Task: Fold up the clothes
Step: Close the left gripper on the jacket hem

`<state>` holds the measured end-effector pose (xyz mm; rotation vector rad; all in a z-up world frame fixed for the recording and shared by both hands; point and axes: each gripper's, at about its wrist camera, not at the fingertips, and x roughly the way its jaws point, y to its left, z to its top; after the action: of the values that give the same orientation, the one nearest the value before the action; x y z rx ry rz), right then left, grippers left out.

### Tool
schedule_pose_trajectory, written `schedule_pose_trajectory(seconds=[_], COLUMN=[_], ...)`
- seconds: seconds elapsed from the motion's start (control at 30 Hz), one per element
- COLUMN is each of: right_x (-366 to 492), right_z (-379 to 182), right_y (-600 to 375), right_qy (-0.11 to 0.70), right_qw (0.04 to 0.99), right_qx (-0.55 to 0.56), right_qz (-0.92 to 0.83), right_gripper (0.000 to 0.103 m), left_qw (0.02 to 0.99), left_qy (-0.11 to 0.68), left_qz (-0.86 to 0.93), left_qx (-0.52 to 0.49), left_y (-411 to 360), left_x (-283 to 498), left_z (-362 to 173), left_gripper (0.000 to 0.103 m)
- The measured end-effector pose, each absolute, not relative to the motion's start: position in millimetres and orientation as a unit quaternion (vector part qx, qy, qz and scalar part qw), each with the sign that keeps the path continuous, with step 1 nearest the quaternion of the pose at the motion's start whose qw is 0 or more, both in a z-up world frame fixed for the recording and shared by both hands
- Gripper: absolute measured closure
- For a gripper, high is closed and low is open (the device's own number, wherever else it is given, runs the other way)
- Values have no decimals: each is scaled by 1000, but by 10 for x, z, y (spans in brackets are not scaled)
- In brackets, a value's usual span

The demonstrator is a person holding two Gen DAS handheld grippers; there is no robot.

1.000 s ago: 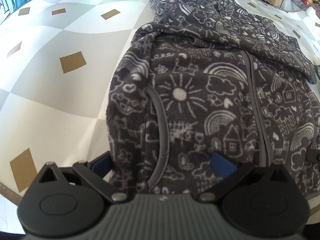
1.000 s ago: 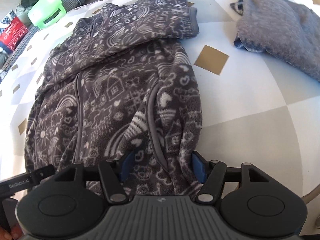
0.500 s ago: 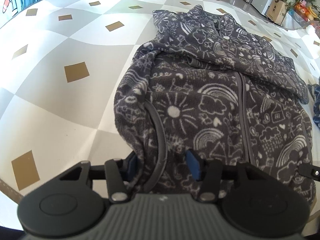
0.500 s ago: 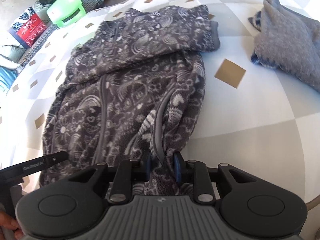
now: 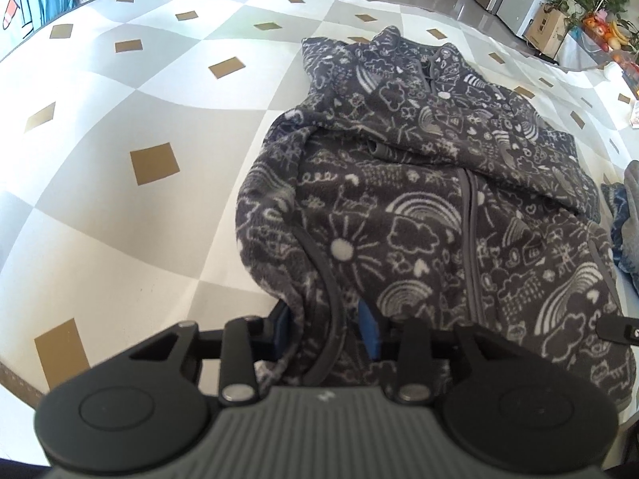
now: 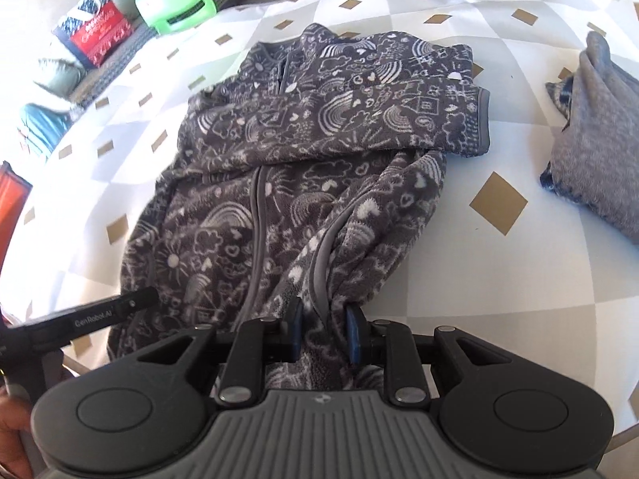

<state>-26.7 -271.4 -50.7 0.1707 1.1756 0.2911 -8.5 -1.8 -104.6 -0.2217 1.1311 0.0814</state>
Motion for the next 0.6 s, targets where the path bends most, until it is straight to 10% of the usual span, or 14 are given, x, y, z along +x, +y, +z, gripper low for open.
schedule_pose_trajectory(seconds=[0.6], right_x=[-334], right_z=[-1041], right_y=[-3196], right_qy=[602], right_qw=[786], right_qx=[128], right_qz=[62], right_gripper=[57], left_qw=[816], left_qy=[565], left_qz=[46], left_qx=[-114], left_y=[149], left_x=[-340], left_z=[-1294], left_gripper=[24])
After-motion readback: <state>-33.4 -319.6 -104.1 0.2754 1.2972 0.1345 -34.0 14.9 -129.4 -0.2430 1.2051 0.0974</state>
